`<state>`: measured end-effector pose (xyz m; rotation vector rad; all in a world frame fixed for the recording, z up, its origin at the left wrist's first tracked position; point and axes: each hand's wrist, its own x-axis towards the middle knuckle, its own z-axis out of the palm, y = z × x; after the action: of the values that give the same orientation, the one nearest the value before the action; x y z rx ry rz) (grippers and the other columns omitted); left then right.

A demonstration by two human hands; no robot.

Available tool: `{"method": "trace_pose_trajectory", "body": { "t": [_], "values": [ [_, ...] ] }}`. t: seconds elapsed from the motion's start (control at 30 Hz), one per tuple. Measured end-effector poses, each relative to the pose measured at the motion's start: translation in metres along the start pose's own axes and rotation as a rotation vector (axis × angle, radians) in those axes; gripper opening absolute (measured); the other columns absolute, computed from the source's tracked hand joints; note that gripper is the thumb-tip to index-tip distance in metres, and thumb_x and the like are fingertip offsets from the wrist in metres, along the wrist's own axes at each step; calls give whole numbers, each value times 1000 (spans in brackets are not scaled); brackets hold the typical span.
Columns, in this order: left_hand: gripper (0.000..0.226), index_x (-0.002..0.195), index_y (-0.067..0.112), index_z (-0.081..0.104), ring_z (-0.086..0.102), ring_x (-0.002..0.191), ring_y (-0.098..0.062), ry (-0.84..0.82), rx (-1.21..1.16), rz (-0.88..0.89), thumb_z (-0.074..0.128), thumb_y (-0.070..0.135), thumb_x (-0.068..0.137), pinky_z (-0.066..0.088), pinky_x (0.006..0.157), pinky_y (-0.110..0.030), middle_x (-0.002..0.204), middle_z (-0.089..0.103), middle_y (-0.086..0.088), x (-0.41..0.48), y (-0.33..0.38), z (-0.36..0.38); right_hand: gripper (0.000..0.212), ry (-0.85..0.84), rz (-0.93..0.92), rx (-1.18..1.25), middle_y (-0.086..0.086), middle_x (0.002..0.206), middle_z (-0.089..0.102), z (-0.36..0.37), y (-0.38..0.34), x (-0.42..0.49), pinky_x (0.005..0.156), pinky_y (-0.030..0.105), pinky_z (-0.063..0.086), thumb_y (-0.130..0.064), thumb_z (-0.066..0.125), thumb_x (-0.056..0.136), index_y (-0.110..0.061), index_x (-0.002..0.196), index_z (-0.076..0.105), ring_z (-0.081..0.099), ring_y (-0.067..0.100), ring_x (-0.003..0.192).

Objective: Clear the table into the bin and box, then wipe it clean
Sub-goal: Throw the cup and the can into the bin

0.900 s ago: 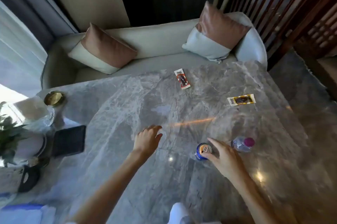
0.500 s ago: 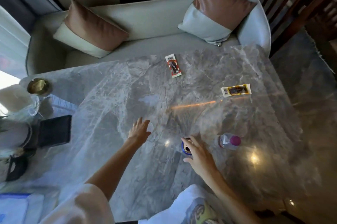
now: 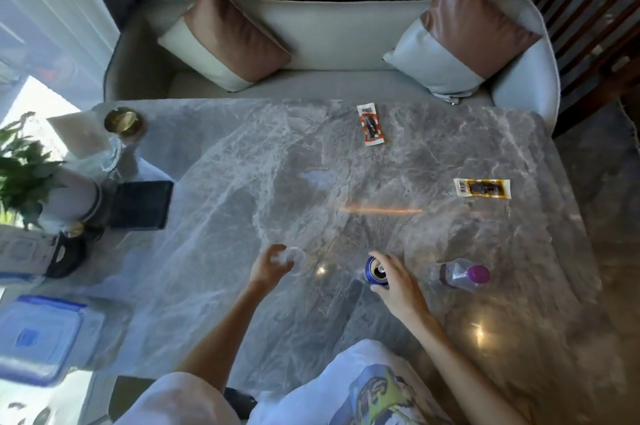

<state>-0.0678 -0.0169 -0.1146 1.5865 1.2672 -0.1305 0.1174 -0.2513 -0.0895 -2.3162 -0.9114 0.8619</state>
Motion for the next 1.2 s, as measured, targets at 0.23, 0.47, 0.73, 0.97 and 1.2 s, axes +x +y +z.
{"method": "trace_pose_trajectory", "body": {
  "t": [0.23,0.47,0.73,0.97,1.2],
  "values": [
    [34,127,8,49,65,101,-37,13,-1185,-146,52,22,97,60,81,-36,124,57,-26,-71,-42,-57,57,-134,271,1081,9,130,58,15,-63,-20,96,45,52,1,71,78,-22,126,53,63,27,113],
    [31,121,11,53,64,113,-29,98,-1368,39,50,32,98,56,92,-34,121,64,-20,-150,-101,-163,55,-341,233,1260,12,137,55,76,-181,-49,93,46,53,2,62,81,-9,133,47,56,37,121],
    [26,117,20,55,59,122,-30,424,-1868,160,55,34,95,58,86,-30,129,60,-22,-261,-264,-289,43,-707,95,1084,11,123,63,210,-349,-77,87,37,58,0,57,84,-10,126,53,67,25,105],
    [43,124,8,53,68,103,-31,923,-2265,206,64,20,84,57,87,-36,130,53,-21,-379,-386,-309,53,-1088,-39,794,12,120,65,354,-469,-147,92,42,54,-4,62,82,-11,132,46,69,30,97],
    [23,112,14,55,73,88,-28,1169,-2468,282,58,26,92,62,67,-32,138,46,-18,-435,-431,-277,63,-1333,-14,641,15,130,60,422,-513,-215,92,39,55,-7,64,80,-17,139,42,62,35,115]
  ]
}}
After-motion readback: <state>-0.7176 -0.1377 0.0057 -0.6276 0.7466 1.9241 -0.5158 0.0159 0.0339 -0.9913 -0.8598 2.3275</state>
